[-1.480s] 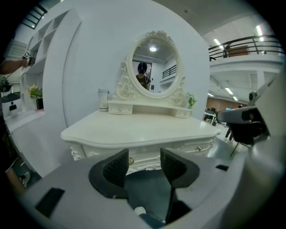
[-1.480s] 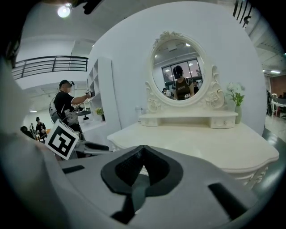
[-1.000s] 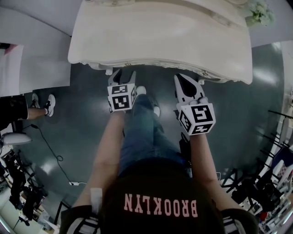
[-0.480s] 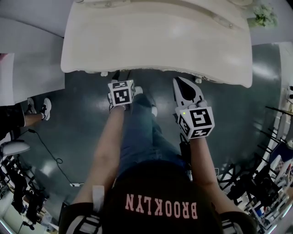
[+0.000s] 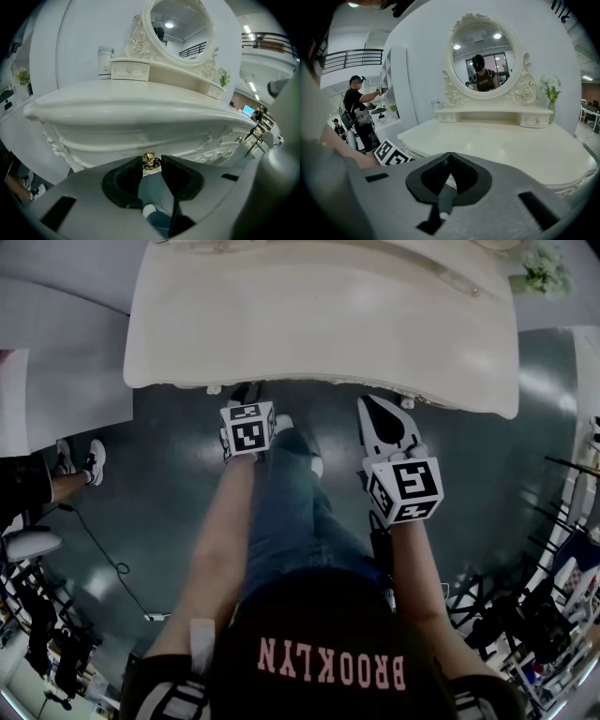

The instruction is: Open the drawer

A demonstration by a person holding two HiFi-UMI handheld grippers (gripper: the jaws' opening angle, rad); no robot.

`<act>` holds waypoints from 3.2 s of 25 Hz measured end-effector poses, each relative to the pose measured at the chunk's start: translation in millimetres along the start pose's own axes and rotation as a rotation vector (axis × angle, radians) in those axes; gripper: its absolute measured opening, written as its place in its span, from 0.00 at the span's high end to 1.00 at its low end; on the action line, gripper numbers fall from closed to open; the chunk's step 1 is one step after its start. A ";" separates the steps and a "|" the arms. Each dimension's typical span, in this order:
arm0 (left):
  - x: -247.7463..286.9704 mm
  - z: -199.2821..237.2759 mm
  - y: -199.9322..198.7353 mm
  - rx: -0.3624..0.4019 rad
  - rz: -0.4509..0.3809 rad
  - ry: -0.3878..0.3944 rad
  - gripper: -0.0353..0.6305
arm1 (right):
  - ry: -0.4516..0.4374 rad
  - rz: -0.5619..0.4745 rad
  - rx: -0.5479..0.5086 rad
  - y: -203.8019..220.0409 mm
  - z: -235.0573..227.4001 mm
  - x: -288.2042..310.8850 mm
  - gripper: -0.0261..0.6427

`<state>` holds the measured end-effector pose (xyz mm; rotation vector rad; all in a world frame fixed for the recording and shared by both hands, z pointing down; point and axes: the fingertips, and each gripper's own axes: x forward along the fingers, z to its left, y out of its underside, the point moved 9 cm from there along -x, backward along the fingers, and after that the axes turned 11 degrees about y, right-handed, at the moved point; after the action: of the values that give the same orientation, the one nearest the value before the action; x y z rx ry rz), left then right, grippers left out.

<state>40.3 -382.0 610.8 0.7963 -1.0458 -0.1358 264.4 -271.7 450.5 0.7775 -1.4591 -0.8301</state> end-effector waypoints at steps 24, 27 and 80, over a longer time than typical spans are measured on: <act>-21.8 -9.3 24.6 -0.015 0.011 -0.011 0.77 | -0.052 -0.024 -0.033 22.5 -0.5 -43.4 0.97; -27.2 -12.1 29.3 -0.022 0.017 -0.006 0.77 | -0.056 -0.029 -0.030 26.0 -1.8 -52.1 0.97; -120.1 -48.4 154.0 0.006 0.128 0.098 0.77 | -0.006 -0.059 -0.052 104.5 98.2 -215.5 0.97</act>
<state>-22.8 -191.0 611.3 0.7323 -1.0016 0.0157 178.1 -28.9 426.6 0.7827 -1.4200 -0.9117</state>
